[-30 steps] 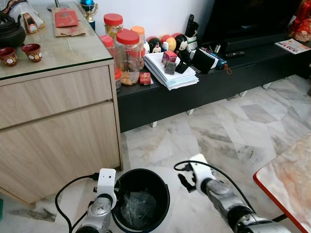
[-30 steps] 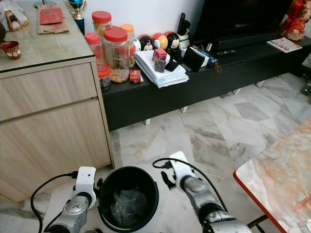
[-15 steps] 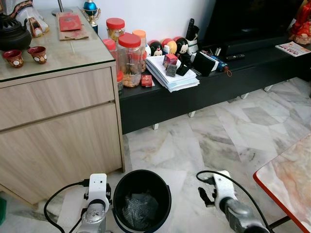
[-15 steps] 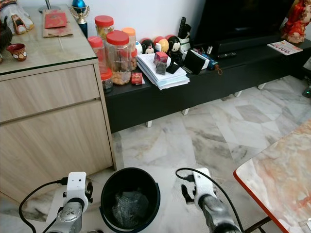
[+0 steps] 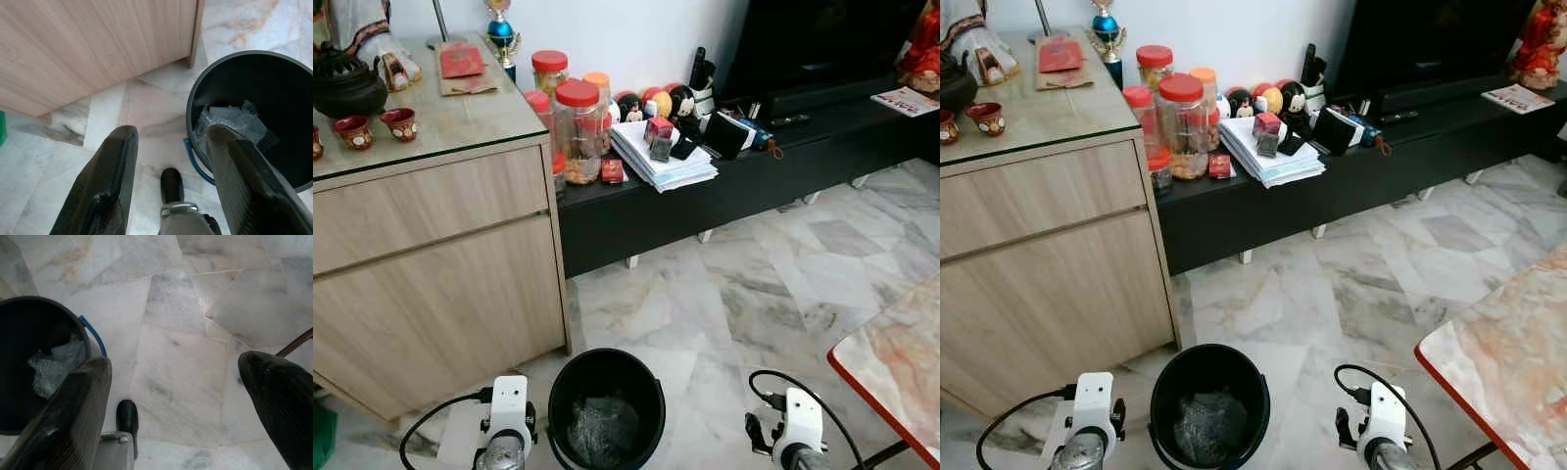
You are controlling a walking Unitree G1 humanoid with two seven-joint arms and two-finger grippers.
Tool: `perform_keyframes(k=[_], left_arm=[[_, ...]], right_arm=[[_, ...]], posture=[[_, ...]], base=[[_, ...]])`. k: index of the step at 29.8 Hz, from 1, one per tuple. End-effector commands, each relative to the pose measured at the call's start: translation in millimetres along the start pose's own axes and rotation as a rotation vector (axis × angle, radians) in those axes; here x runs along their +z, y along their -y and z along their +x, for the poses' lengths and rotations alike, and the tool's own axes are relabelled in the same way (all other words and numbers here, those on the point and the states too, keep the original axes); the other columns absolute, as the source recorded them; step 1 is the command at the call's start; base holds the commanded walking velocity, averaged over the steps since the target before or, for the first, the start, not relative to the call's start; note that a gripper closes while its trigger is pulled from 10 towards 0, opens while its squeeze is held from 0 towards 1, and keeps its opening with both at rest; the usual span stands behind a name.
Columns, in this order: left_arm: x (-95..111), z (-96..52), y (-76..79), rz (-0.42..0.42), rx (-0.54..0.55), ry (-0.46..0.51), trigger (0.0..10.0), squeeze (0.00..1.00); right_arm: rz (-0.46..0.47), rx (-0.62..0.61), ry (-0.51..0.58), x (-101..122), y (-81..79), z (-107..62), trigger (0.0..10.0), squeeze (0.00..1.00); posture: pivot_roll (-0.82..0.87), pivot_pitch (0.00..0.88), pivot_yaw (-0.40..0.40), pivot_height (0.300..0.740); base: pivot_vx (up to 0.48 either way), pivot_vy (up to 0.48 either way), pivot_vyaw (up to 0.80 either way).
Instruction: Picking trash to rubbish bin
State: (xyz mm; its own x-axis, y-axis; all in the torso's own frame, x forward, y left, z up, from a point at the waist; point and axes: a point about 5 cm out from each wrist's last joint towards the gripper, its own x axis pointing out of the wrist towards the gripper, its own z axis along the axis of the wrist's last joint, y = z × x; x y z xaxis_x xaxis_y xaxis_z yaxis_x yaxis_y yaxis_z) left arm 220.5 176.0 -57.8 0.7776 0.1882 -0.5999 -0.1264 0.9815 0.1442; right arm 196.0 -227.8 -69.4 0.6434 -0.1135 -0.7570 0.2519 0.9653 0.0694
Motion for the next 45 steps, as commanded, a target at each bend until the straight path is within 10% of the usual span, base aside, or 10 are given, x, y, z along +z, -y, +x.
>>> perform_keyframes(k=[1,20,45], left_arm=[[-9,-2.5,3.0,0.019,-0.028,-0.05,10.0,0.0],[-47,-18.2,18.0,0.071,-0.138,-0.229,10.0,0.0],[-39,-12.9,10.0,0.045,-0.117,-0.207,10.0,0.0]], right_arm=[[0.038,-0.023,0.017,0,5.1,-1.1,10.0,0.0],[0.076,-0.077,0.003,-18,11.3,-6.5,10.0,0.0],[0.1,-0.086,0.02,-16,8.4,-5.5,10.0,0.0]], posture=[[-0.04,0.03,-0.065,0.74],[-0.08,0.0,-0.058,0.74],[-0.06,0.015,-0.052,0.74]], base=[[0.0,0.0,0.0],[0.0,0.0,0.0],[0.0,0.0,0.0]])
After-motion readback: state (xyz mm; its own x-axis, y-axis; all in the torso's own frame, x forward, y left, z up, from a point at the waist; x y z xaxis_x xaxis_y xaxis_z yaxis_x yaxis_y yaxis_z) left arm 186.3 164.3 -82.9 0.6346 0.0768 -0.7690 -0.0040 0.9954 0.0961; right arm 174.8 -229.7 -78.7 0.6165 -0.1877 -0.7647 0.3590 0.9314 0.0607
